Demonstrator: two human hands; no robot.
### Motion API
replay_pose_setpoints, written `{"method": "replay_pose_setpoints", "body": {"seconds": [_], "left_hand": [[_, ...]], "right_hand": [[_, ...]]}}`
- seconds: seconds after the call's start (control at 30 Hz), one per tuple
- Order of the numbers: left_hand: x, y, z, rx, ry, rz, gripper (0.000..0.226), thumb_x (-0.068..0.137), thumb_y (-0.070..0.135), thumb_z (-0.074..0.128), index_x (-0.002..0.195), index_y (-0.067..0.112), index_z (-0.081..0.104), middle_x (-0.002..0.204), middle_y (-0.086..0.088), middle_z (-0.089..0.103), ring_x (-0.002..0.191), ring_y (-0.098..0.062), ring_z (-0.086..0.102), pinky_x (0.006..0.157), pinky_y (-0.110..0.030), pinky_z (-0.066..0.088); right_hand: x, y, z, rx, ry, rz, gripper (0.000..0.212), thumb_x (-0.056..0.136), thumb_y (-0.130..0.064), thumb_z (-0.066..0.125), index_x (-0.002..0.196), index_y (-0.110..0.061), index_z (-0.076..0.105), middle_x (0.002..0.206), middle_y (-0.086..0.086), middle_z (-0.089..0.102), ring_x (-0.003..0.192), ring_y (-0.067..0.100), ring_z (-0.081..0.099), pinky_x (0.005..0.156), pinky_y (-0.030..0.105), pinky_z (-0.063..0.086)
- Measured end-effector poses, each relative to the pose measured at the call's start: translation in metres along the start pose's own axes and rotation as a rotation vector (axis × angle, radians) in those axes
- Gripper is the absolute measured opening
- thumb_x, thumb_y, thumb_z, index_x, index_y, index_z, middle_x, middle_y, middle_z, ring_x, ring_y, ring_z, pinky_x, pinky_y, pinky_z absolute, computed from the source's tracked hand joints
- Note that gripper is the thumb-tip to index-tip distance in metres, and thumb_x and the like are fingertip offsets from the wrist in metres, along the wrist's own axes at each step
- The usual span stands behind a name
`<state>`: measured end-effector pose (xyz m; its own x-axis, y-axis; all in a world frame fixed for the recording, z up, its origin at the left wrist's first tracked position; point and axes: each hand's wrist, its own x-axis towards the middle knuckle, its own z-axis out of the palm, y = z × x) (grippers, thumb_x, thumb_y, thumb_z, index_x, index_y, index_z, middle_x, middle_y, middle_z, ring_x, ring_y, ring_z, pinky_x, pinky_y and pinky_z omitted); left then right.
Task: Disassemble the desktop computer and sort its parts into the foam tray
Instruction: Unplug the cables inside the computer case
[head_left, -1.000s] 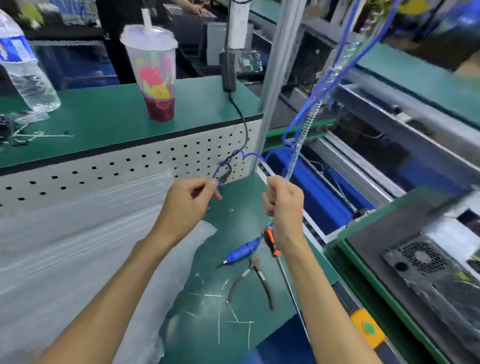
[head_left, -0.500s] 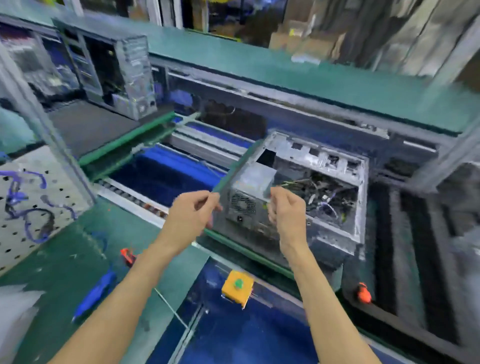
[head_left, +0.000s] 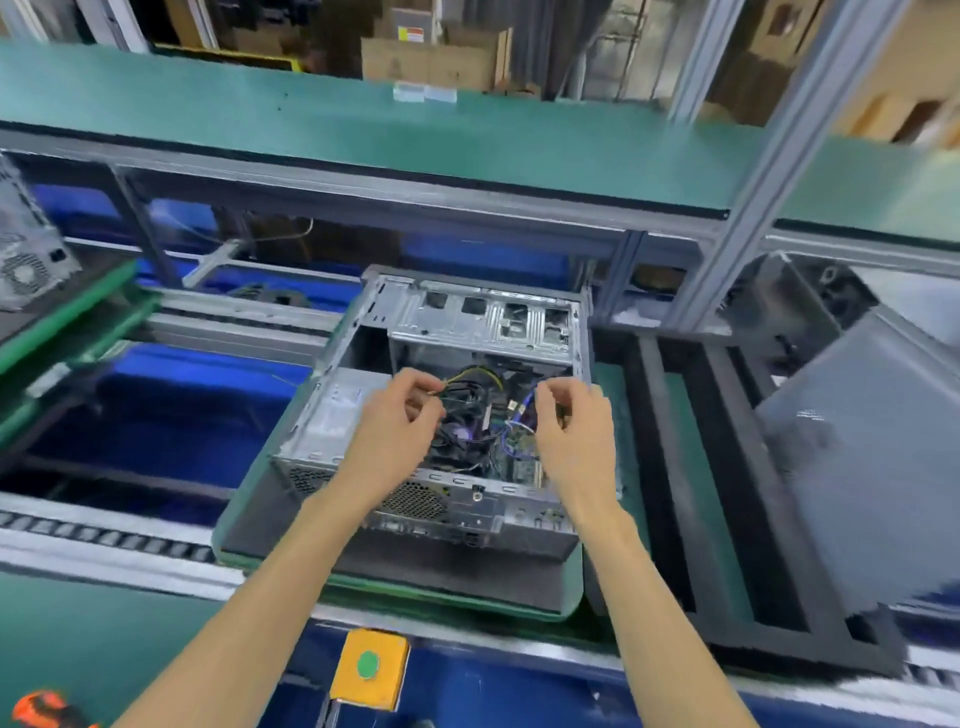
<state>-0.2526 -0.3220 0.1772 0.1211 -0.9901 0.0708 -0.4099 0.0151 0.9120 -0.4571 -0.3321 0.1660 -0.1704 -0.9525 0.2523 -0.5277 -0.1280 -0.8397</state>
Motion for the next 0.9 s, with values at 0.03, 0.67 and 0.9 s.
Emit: {"method": "replay_pose_setpoints", "body": {"seconds": [0.03, 0.67, 0.9], "left_hand": [[0.013, -0.002, 0.008, 0.003, -0.018, -0.007, 0.014, 0.098, 0.021, 0.056, 0.104, 0.034, 0.059, 0.091, 0.003, 0.069, 0.081, -0.015, 0.068, 0.069, -0.035, 0.059], [0.11, -0.016, 0.118, 0.139, -0.307, -0.051, 0.021, 0.099, 0.021, 0.054, 0.099, 0.024, 0.074, 0.079, 0.013, 0.07, 0.052, 0.007, 0.055, 0.057, -0.017, 0.04], [0.11, -0.009, 0.123, 0.212, -0.414, 0.03, 0.018, 0.096, 0.022, 0.064, 0.103, 0.017, 0.079, 0.096, 0.004, 0.075, 0.095, -0.014, 0.064, 0.103, -0.038, 0.042]], "right_hand": [[0.008, 0.005, 0.003, -0.08, -0.005, 0.007, 0.02, 0.102, -0.037, 0.054, 0.116, -0.026, 0.063, 0.115, -0.009, 0.056, 0.116, 0.013, 0.049, 0.099, 0.038, 0.046], [0.095, 0.043, 0.013, -0.308, -0.213, 0.234, 0.051, 0.111, -0.025, 0.028, 0.16, -0.03, 0.018, 0.123, 0.024, 0.059, 0.086, 0.03, 0.059, 0.076, 0.039, 0.046], [0.099, 0.052, 0.017, -0.278, -0.196, 0.243, 0.051, 0.11, -0.024, 0.03, 0.159, -0.033, 0.019, 0.108, 0.022, 0.064, 0.081, 0.033, 0.06, 0.072, 0.042, 0.047]]}}
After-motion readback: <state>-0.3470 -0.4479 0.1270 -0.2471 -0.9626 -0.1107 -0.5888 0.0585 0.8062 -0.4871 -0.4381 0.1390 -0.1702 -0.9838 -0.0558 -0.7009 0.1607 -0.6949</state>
